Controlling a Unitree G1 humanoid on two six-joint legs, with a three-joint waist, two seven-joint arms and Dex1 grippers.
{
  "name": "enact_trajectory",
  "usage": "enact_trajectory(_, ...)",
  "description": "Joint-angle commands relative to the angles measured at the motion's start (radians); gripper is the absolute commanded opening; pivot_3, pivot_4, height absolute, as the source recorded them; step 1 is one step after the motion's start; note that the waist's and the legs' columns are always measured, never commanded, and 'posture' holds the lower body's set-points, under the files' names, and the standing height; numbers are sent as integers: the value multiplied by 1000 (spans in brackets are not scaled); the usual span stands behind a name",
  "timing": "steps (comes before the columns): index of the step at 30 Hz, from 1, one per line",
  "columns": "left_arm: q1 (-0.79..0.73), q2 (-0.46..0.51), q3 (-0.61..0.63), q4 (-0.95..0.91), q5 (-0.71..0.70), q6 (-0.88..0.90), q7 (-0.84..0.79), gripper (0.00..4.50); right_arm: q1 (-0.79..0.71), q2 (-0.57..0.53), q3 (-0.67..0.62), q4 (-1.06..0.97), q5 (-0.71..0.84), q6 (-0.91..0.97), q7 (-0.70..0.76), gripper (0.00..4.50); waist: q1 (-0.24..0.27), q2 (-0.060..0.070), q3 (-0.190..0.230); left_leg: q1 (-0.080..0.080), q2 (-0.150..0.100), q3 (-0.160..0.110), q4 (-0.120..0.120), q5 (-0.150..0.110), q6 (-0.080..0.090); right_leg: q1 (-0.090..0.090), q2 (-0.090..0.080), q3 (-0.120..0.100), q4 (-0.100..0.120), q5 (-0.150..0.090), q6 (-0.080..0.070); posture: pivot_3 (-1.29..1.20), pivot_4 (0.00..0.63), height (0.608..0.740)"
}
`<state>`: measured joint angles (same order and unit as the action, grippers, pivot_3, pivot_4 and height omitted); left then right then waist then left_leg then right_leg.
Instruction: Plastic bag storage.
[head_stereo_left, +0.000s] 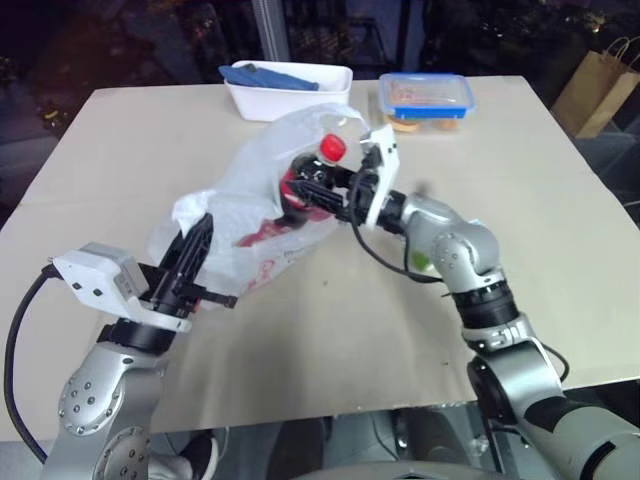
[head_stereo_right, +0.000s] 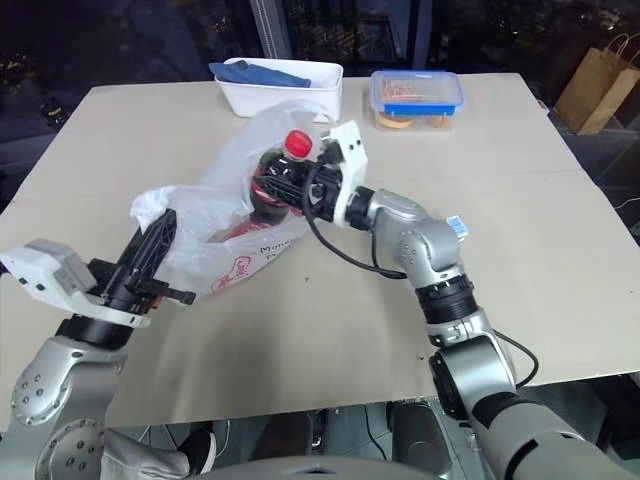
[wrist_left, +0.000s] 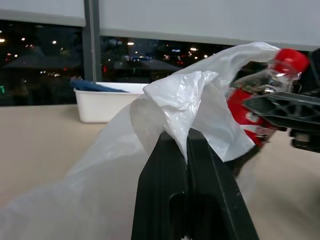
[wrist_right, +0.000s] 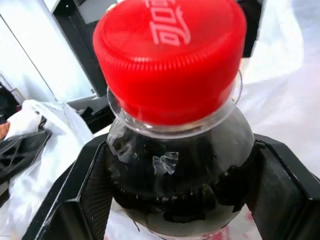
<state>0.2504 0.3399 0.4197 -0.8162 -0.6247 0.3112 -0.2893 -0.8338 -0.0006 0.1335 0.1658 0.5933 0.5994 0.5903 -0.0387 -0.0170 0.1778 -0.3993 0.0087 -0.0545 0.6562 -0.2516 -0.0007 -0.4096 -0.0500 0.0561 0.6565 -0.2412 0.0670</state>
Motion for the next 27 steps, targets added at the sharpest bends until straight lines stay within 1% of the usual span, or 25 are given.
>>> enact_trajectory(1, -12, -13, 6, -33, -4, -37, 23, 0, -86, 44, -24, 5, 0, -7, -9, 3055, -1, 0, 0, 0, 0, 0, 0, 0, 0, 0, 0, 0, 0, 0, 0, 0, 150, 740)
enact_trajectory(5, -57, -44, 9, -17, -36, -38, 74, 0, -84, 94, 42, 97, -82, -17, -20, 3055, -2, 0, 0, 1, 0, 0, 0, 0, 0, 0, 0, 0, 1, 0, 0, 0, 150, 740)
enact_trajectory(10, -108, -74, 31, 15, -76, -34, 133, 0, -107, 167, 38, 279, -194, -142, -78, 3055, -1, 0, 0, 1, 0, 0, 0, 1, -1, -1, 1, 0, 2, 0, 0, 0, 150, 740)
enact_trajectory(11, -115, -76, 30, 20, -79, -34, 140, 0, -113, 172, 35, 299, -203, -151, -78, 4097, 0, -1, 0, 0, 0, 0, 0, 1, -1, -1, 1, 0, 2, 0, 0, 0, 150, 740)
enact_trajectory(12, -121, -74, 29, 23, -81, -34, 143, 0, -116, 172, 36, 305, -210, -157, -72, 4479, 1, -1, 0, 0, 0, -1, 0, 1, -1, -1, 0, 0, 2, 0, 0, 0, 150, 740)
enact_trajectory(17, -150, -65, 30, 54, -91, -38, 159, 0, -134, 151, 12, 268, -216, -150, -61, 4479, -4, -1, 0, 0, 0, -1, 0, 1, -1, -1, 0, 0, 2, 0, 0, 0, 150, 740)
enact_trajectory(23, -174, -58, 24, 91, -92, -40, 154, 0, -165, 58, -43, 180, -244, -166, -79, 4479, -3, -1, 0, 0, 0, -1, -1, 1, -1, -1, 1, 0, 2, 0, 0, 0, 150, 740)
enact_trajectory(27, -191, -54, 18, 110, -95, -35, 151, 0, -129, -34, -68, 74, -238, -137, -51, 4479, -1, -1, 0, 0, 0, -1, -1, 1, -2, -1, 1, 0, 1, 0, 0, 0, 150, 740)
